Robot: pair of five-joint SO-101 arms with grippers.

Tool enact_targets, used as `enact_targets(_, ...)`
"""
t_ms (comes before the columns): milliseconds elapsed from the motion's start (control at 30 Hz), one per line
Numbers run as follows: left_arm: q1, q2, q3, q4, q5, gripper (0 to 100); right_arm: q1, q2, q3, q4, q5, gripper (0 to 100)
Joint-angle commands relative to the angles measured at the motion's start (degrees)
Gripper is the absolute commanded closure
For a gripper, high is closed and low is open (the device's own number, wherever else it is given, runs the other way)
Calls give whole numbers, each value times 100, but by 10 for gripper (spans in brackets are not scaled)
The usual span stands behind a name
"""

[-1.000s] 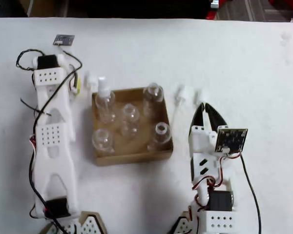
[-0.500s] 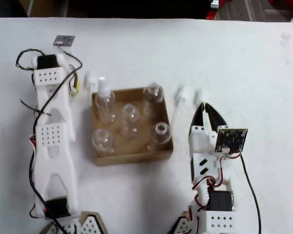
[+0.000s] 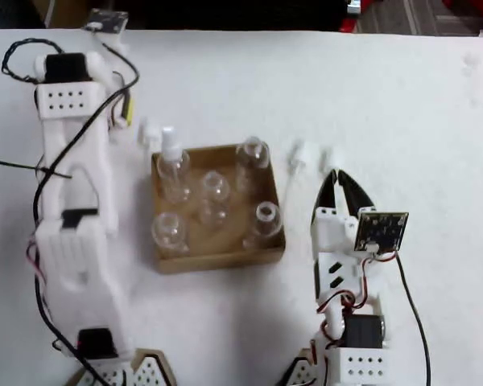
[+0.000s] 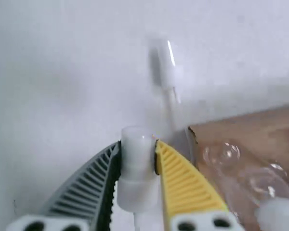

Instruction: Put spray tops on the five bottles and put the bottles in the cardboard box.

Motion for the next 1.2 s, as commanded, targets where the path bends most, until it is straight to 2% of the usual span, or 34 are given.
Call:
enact_targets(0,382,-2009,1213,35,-35,978,-4,-40,53,4,-9,980)
enact_targets(367,488,-4989,2646,26,-70,979,-13,-40,53,4,-9,980)
enact_targets(567,989,-6264,3578,-202,-44,980,-13,-40,53,4,-9,980)
enact_targets(700,989,-7231,4404,-949,62,980,-22,-40,53,4,-9,980)
enact_targets(867,1033,-8523,5916,-2277,1090,980,-22,-40,53,4,-9,980)
enact_targets(967,1191,-9112,6435,-2980,1301,980,-31,-40,53,4,-9,980)
enact_targets(1167,2079,-9226,6602,-3358,1345,980,-31,-40,53,4,-9,980)
